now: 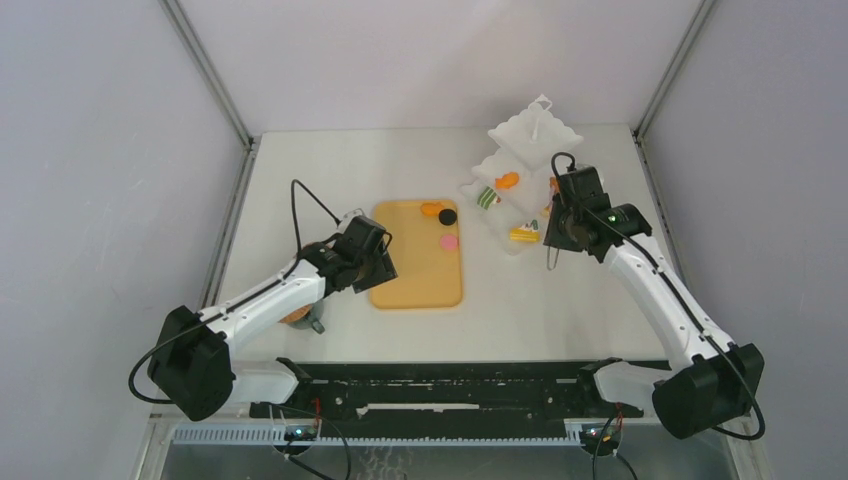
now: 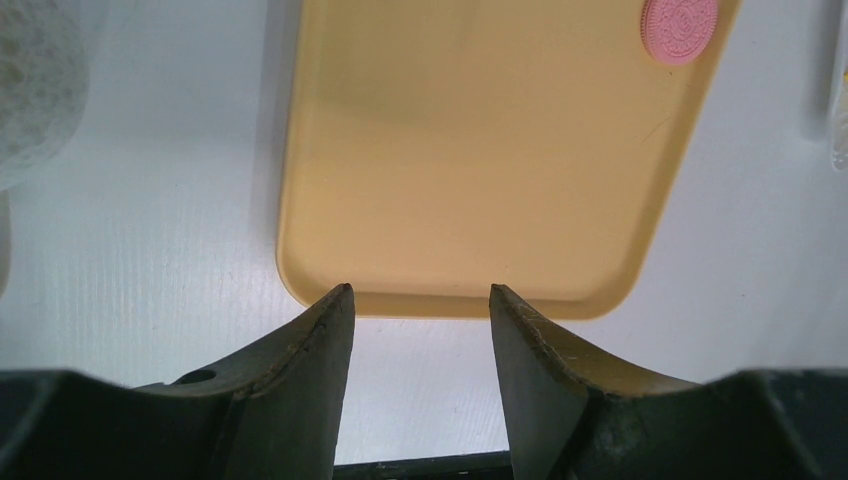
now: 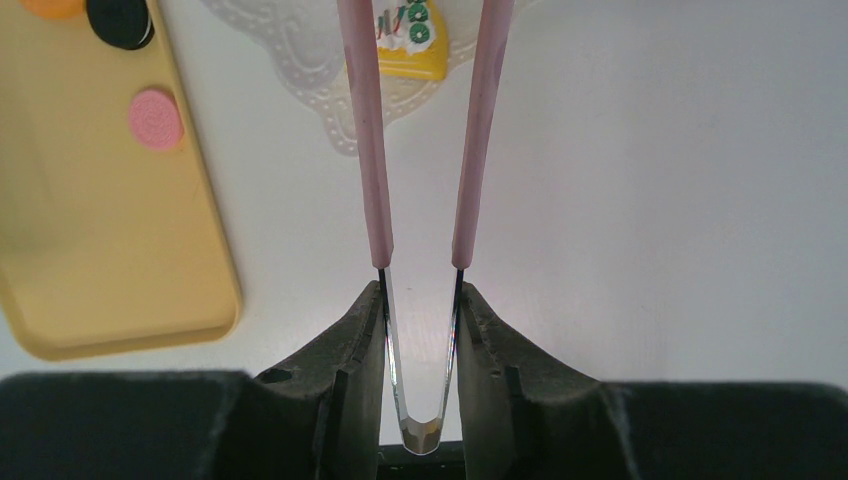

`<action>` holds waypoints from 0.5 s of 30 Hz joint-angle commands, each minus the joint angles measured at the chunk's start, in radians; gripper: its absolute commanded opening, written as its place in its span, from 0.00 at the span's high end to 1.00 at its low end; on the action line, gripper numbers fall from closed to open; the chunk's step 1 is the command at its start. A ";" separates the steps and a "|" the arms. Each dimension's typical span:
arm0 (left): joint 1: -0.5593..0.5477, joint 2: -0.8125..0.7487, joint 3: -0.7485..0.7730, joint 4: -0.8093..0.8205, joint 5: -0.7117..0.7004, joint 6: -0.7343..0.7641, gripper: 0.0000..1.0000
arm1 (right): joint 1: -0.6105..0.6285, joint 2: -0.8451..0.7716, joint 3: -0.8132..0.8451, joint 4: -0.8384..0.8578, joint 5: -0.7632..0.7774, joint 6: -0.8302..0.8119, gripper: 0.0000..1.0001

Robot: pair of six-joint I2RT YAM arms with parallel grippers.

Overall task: Serve the afternoon tea
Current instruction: Place the desert on the desert table.

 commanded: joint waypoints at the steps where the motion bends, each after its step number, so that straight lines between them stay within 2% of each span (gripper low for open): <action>1: 0.009 -0.001 0.036 0.025 0.020 0.025 0.42 | -0.046 0.029 0.006 0.083 -0.025 -0.029 0.66; 15: 0.036 0.031 0.049 0.036 0.036 0.040 0.42 | -0.123 0.185 0.117 0.150 -0.046 -0.071 0.66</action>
